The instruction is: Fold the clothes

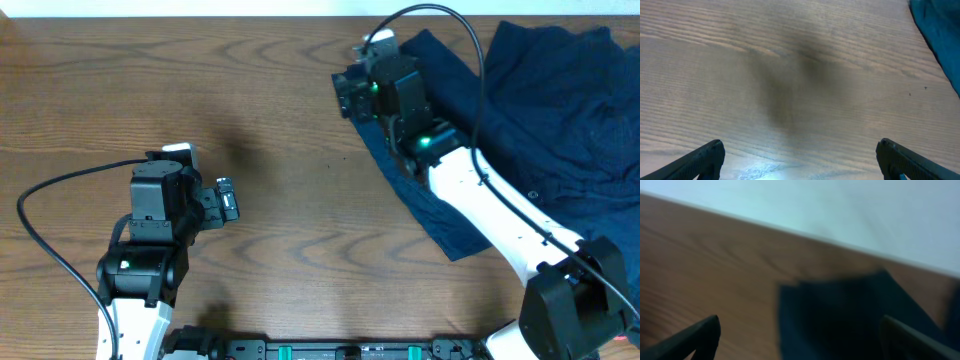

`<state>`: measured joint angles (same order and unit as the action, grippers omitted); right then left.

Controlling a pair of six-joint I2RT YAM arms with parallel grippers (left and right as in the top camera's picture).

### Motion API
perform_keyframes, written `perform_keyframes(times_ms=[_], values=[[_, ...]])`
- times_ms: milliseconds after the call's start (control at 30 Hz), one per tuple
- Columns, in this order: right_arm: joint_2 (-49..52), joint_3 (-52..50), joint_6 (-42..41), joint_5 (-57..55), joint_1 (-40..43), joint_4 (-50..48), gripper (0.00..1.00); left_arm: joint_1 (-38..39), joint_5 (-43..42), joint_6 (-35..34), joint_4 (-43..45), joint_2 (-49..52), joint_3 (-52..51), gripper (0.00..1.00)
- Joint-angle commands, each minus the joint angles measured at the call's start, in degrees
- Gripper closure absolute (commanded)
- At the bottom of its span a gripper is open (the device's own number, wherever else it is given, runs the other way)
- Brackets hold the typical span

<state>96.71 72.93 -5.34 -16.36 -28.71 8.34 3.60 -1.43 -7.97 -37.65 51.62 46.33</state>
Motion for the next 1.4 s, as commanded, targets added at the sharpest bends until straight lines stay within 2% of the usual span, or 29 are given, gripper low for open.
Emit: perform_keyframes(times_ms=[0,100,167,367,500,600,900,1067,1267,1367], values=[[-2.91,0.26,-1.66,-12.17,3.58,5.38,0.01,0.13,-3.87,-0.96,0.0,0.0,1.01,0.02],[-6.95,0.26,-1.68,-16.5,7.41,13.4,0.01,0.13,-11.47,-1.07,0.02,0.48,1.01,0.02],[-9.86,0.26,-1.75,-16.17,10.58,18.4,0.01,0.15,-15.91,-3.48,0.17,1.68,0.76,0.02],[-15.41,0.26,-1.92,-6.25,21.16,31.67,0.01,3.5,-25.53,-10.01,1.38,8.57,0.68,0.02],[-15.91,0.24,-3.34,0.11,26.86,38.01,0.01,10.21,-25.59,-13.68,5.18,14.53,0.68,0.02],[-15.89,0.15,-0.15,7.39,29.31,42.34,0.01,17.14,-25.59,-17.42,11.02,19.41,0.68,0.02],[-15.93,0.15,-1.49,7.17,31.17,45.16,0.01,33.99,-25.53,-34.6,34.53,34.71,0.68,0.02],[-15.93,0.15,-1.95,7.19,31.17,45.97,0.01,40.19,-24.46,-45.42,42.14,42.97,0.68,0.02],[-15.93,0.15,-1.95,7.19,31.17,46.4,0.01,45.48,-24.46,-46.62,56.76,51.47,0.68,0.02],[-15.93,0.15,-1.95,7.21,31.17,46.73,0.01,47.19,-22.53,-48.46,61.29,54.97,0.68,0.02]])
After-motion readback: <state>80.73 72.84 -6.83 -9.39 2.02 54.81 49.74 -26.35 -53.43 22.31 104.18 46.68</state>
